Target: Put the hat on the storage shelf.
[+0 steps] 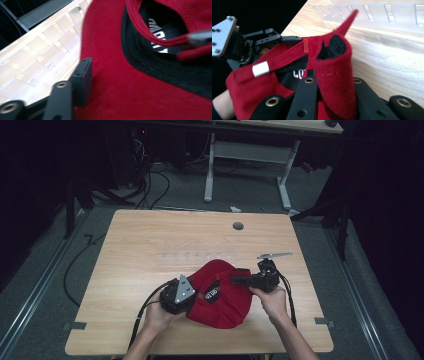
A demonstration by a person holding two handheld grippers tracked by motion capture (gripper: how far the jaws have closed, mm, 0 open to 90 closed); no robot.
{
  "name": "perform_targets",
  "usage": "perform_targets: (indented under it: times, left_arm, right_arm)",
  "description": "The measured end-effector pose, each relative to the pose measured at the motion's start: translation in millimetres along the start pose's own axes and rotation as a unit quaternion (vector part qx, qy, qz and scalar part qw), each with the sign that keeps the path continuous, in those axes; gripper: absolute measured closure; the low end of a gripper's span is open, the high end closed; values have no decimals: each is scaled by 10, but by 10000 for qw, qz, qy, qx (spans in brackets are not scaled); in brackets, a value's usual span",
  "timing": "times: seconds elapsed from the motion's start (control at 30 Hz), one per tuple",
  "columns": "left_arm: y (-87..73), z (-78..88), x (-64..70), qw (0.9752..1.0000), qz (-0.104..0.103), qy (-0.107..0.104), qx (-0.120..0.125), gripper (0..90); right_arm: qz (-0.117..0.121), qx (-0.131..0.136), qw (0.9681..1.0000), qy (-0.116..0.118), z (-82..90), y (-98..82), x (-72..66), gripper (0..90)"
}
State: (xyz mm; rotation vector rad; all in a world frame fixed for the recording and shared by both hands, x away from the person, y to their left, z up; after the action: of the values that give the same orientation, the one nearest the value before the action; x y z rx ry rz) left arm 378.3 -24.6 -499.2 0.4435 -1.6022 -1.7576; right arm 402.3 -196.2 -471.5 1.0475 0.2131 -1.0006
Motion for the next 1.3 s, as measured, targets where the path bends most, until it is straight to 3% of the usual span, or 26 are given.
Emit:
perform_targets:
  times: [0.23, 0.43, 0.53, 0.73, 0.8, 0.97, 1.03, 1.07, 1.13, 1.17, 1.23, 1.3]
  left_arm:
    - [9, 107, 39, 9989, 208, -319, -291, 668]
    - [47, 271, 85, 9962, 406, -600, -481, 801]
    - [33, 288, 99, 9955, 311, -659, -610, 845]
    - [44, 305, 121, 9958, 249, -671, -573, 853]
    - [17, 310, 111, 9957, 239, -645, -619, 855]
    - [0, 356, 109, 9964, 255, -567, -584, 854]
    - [2, 377, 118, 9963, 275, -562, -584, 854]
    - [0, 390, 114, 9962, 250, -571, -604, 855]
    - [8, 415, 73, 9966, 232, -516, -593, 855]
    - [40, 448, 11, 9968, 332, -488, -539, 855]
    - [63, 468, -23, 9970, 387, -471, -473, 855]
    - [118, 502, -75, 9971, 533, -421, -331, 855]
  right_arm:
    - [401, -20, 9990, -189, -13, -9, -22, 784]
    - [447, 81, 9986, -259, -1, 4, 4, 762]
    - [365, 172, 9988, -285, -29, 27, 45, 715]
    - [160, 419, 9985, -325, 11, 80, 122, 594]
    - [181, 517, 9972, -509, 34, 99, 182, 534]
    - [13, 757, 9960, -481, 75, 112, 243, 468]
    - [-1, 909, 9947, -473, 136, 135, 241, 466]
    - [-93, 1162, 9921, -469, 247, 178, 262, 466]
    - [-129, 1296, 9903, -486, 306, 195, 285, 469]
    - [-206, 1396, 9880, -628, 403, 195, 356, 465]
    - [-229, 1380, 9875, -723, 433, 181, 394, 464]
    - [-229, 1332, 9860, -979, 444, 105, 486, 463]
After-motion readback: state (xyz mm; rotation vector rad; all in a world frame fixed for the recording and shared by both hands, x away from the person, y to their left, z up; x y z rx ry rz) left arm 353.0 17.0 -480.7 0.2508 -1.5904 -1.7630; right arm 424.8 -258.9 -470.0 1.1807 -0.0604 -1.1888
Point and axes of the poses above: each handheld gripper's, and its own axes: z roughly backward along the jaws, y roughly out of its top, x roughly to its right, the point moved 6 cm from there along -z, roughly forward along the jaws, and after that the axes turned 1 degree about -z, right-handed, at the moved point
